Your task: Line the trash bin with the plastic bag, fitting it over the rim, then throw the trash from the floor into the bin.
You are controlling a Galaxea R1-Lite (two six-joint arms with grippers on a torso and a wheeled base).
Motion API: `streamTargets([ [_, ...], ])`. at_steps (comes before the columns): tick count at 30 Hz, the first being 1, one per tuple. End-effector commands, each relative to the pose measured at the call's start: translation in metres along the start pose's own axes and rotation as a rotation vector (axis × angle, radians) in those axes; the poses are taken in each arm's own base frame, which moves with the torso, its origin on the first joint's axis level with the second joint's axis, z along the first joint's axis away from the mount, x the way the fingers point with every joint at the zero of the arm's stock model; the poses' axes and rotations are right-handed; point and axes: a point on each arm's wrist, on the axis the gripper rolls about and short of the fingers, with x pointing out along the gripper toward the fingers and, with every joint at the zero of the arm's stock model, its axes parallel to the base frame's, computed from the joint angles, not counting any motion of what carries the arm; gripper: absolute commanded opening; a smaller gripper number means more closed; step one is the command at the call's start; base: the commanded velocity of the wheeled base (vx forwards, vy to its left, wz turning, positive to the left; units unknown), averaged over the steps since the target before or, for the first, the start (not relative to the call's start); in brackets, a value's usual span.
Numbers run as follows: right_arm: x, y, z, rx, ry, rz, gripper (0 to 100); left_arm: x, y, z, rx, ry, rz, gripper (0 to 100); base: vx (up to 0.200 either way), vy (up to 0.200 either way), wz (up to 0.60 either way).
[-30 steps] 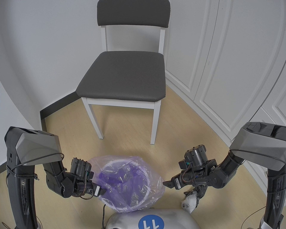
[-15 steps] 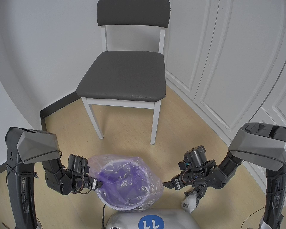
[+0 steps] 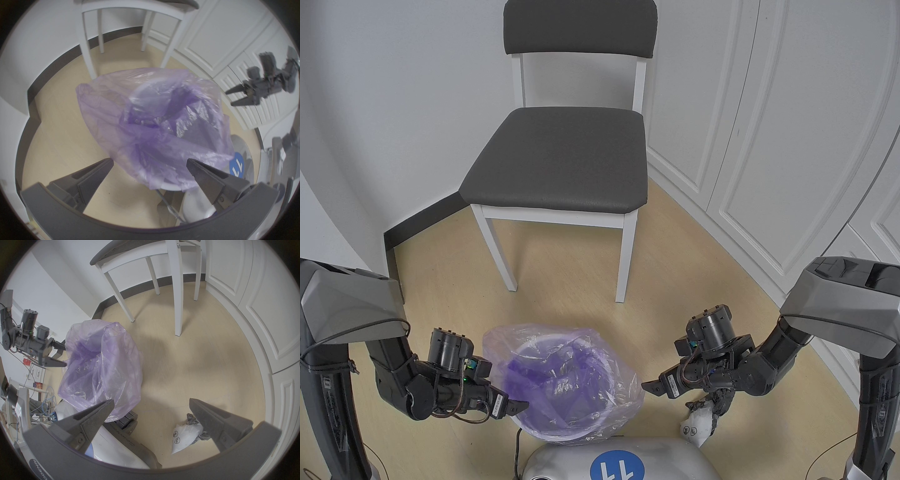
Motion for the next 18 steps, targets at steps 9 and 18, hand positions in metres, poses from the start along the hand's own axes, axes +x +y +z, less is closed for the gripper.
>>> streamTargets([
  [9,-0.003,0.001,0.000,-0.004,-0.002,0.000,100,0.022,0.011,-0.030,0.185,0.135,0.038,100,0.000,0.000,0.00],
  [18,0.000,-0.001,0.000,-0.002,0.001,-0.002,100,0.039,0.014,-0.021,0.204,0.124,0.054,100,0.000,0.000,0.00],
])
